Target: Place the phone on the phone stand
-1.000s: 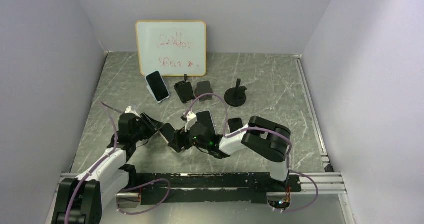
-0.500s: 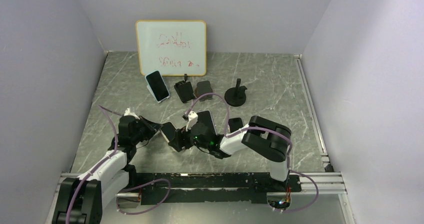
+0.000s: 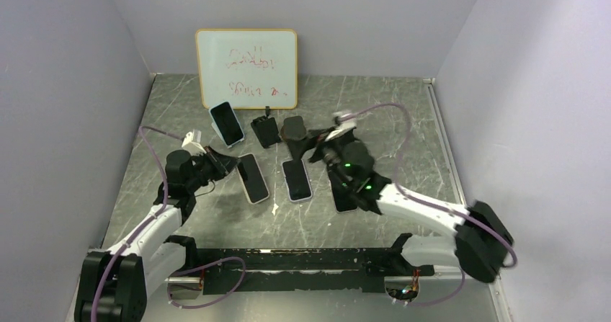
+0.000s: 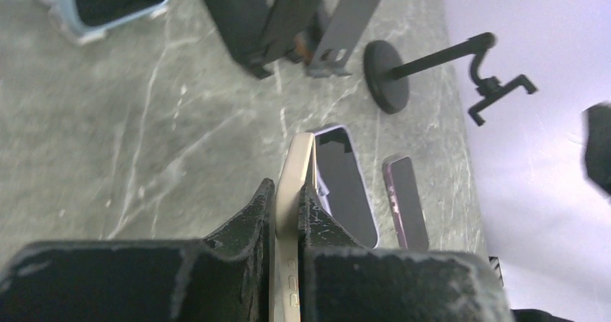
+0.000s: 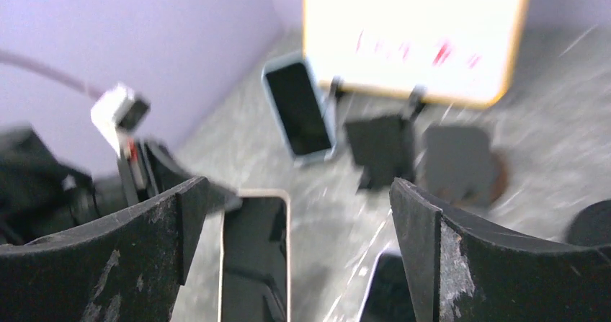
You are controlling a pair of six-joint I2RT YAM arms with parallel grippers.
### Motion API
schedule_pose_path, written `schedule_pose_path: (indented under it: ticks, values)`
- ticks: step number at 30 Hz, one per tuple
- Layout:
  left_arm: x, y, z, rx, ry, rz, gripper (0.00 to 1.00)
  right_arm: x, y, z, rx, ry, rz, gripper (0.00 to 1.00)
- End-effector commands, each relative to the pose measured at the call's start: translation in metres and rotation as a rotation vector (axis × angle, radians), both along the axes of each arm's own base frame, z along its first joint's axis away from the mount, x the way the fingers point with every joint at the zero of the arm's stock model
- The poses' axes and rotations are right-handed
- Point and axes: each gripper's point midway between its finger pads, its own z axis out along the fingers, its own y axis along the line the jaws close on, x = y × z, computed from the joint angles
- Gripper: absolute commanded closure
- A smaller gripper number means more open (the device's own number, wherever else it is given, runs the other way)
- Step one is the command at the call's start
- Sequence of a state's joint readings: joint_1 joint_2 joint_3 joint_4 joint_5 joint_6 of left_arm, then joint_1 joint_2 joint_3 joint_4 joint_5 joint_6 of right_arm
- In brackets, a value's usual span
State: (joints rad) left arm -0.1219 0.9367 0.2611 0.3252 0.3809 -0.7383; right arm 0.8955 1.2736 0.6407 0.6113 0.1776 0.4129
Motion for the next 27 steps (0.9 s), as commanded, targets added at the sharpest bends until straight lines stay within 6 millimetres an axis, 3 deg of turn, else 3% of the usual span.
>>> schedule_pose_path:
  ticks: [1, 7, 15, 18, 27]
  values:
    - [0.014, -0.022, 0.071, -0.013, -0.325, -0.142, 0.95, 0.014, -0.057, 0.025, 0.005, -0.066, -0.151, 0.0]
    - [0.024, -0.035, 0.115, -0.025, -0.548, -0.21, 0.95, 0.007, -0.066, 0.028, 0.014, -0.068, -0.139, 0.0]
    - [0.042, -0.055, 0.189, 0.141, -0.939, -0.299, 0.95, -0.001, -0.055, 0.024, 0.024, -0.078, -0.05, 0.0]
    - [0.057, -0.058, 0.208, 0.247, -1.057, -0.291, 0.95, -0.003, -0.05, 0.024, 0.027, -0.083, -0.017, 0.0]
    - [0.111, -0.067, 0.22, 0.369, -1.233, -0.248, 0.95, -0.014, -0.048, 0.022, 0.037, -0.089, 0.044, 0.0]
